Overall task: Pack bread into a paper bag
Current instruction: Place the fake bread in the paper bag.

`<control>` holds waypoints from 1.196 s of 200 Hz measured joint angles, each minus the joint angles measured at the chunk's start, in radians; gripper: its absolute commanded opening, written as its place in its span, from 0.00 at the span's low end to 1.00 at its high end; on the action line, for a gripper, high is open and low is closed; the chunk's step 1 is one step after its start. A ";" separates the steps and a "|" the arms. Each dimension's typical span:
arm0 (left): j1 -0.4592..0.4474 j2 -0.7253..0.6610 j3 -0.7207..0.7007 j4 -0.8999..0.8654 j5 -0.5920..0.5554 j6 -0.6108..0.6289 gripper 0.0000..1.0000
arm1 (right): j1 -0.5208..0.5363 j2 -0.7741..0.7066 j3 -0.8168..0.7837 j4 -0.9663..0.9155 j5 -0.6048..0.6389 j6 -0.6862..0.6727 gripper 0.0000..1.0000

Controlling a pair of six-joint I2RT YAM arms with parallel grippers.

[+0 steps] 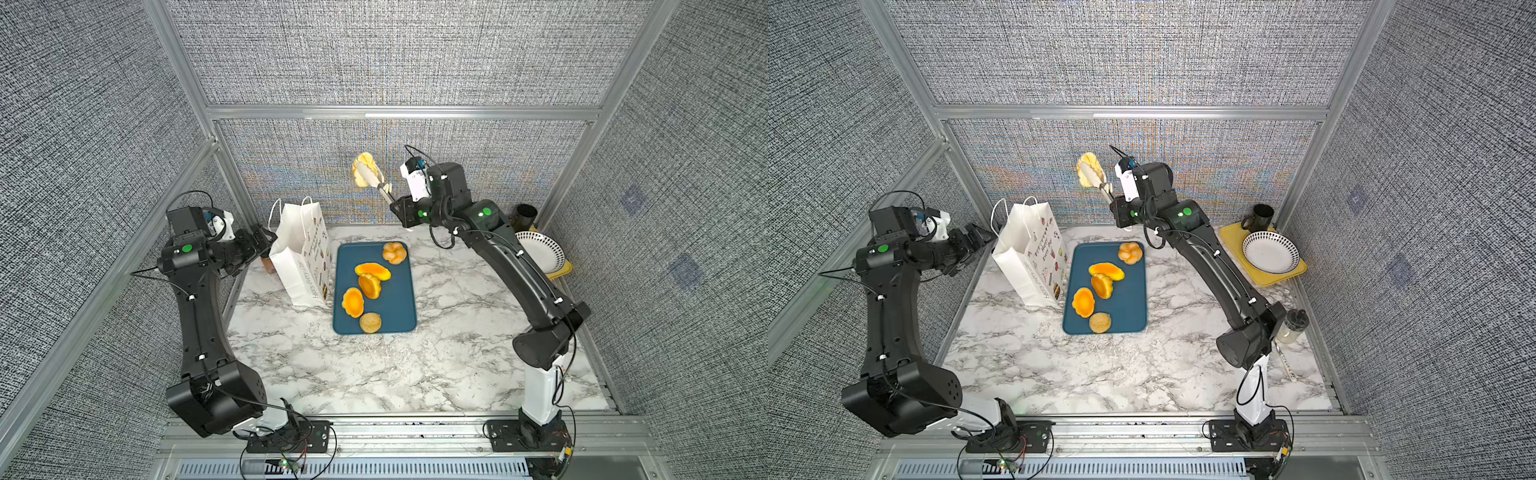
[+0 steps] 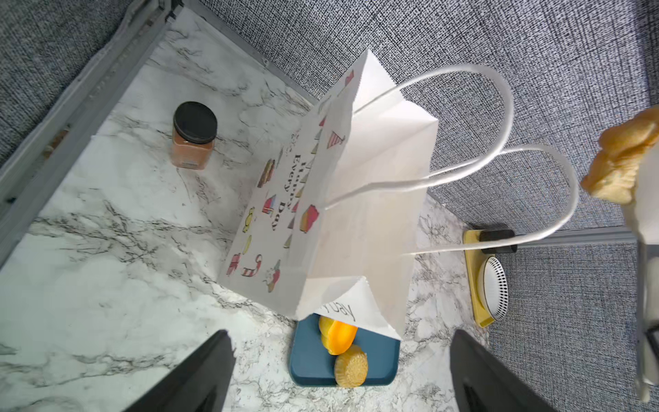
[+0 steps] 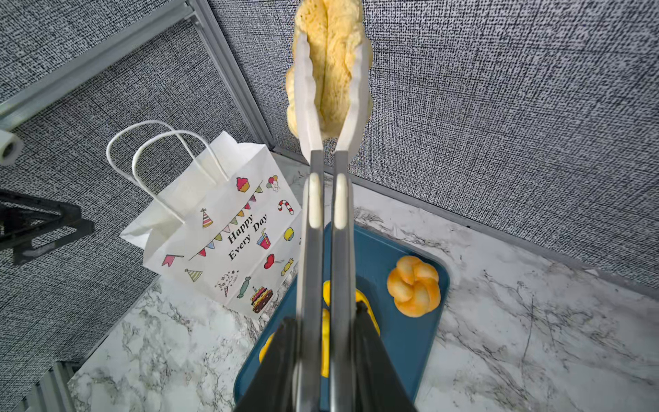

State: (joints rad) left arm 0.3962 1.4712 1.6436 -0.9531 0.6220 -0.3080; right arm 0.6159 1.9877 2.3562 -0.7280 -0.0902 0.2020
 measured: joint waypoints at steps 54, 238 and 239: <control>0.032 0.142 0.076 -0.042 0.054 0.139 0.90 | 0.001 0.024 0.014 -0.001 -0.084 0.011 0.00; -0.044 0.230 -0.052 0.202 0.111 0.125 0.52 | 0.001 0.077 0.081 0.043 -0.148 0.065 0.00; -0.046 0.230 -0.053 0.203 0.108 0.125 0.52 | 0.001 0.077 0.082 0.043 -0.149 0.066 0.00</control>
State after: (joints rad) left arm 0.3500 1.7012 1.5902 -0.7502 0.7303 -0.1829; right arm 0.6170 2.0644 2.4378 -0.6849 -0.2390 0.2676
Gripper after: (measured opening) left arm 0.544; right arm 0.257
